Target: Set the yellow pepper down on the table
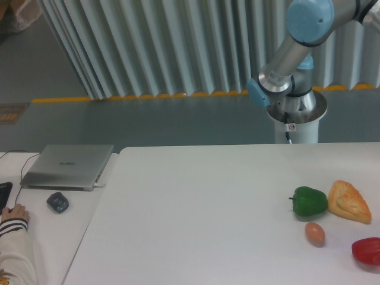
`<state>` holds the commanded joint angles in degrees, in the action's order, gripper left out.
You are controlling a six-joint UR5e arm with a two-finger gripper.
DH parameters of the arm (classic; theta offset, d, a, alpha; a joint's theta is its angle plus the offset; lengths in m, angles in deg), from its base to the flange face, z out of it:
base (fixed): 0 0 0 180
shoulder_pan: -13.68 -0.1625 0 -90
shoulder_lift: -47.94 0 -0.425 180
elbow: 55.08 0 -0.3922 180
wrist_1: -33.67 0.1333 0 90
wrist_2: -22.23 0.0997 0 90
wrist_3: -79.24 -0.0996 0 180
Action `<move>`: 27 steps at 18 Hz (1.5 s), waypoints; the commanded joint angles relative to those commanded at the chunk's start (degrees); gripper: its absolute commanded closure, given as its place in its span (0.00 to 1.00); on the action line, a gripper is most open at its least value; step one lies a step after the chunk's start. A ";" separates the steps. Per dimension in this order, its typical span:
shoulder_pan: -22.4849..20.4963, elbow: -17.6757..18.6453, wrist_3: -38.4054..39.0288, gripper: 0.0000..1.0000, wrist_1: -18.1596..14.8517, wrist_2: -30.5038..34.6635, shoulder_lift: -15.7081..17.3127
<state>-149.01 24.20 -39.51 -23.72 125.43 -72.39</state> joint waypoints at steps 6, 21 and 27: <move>0.52 1.14 13.67 0.92 -5.36 -15.44 5.01; 18.46 12.13 36.13 0.89 -1.68 1.89 6.87; 18.37 11.08 36.22 0.67 1.84 4.02 3.61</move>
<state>-130.64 35.27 -3.29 -21.88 129.45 -68.78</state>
